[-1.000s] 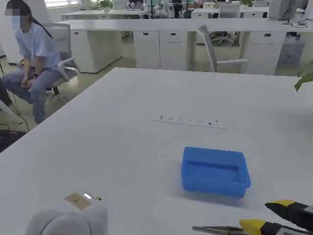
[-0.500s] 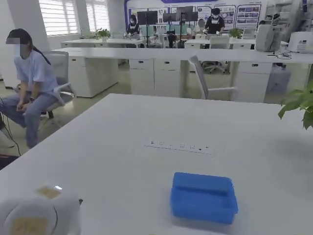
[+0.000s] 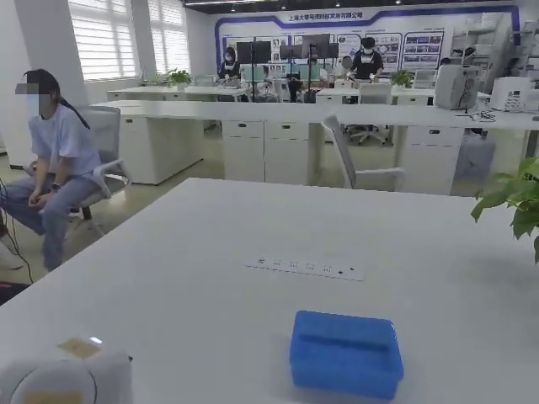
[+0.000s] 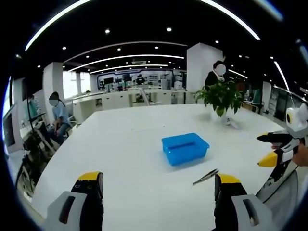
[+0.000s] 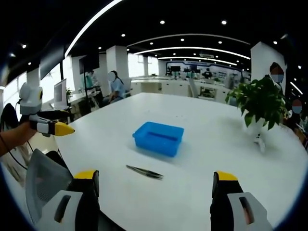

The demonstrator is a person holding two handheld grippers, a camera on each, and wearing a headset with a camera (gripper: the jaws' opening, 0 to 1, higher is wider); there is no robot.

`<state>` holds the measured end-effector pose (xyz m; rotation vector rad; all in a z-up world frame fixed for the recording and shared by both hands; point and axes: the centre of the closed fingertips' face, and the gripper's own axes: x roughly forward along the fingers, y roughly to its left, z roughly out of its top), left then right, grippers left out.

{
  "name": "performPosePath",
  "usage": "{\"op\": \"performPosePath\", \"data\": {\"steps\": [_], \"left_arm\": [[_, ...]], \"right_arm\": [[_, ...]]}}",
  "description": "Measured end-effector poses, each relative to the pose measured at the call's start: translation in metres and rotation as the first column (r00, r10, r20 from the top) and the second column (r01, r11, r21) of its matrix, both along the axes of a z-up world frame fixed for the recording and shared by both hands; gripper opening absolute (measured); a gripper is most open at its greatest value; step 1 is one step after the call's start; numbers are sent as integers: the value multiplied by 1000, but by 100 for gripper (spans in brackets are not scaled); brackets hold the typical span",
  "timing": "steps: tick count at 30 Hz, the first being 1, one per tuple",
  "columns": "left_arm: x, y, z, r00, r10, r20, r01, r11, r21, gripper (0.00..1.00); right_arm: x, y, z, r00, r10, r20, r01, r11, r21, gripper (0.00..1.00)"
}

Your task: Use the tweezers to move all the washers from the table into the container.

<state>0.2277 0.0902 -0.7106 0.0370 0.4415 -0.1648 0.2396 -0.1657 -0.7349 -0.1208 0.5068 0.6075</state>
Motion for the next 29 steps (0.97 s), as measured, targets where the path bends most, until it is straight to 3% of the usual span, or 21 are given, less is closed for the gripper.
{"op": "performPosePath", "data": {"steps": [9,29], "left_arm": [[-1,3,0,1000,17,4,-17,1000,-25,99],[-10,4,-7,1000,13,-13,-13,1000,-3,99]], "right_arm": [[1,-1,4,1000,-22,3,22,1000,9,98],[-11,-5,-8,1000,-23,-17,23,1000,-20,98]]}}
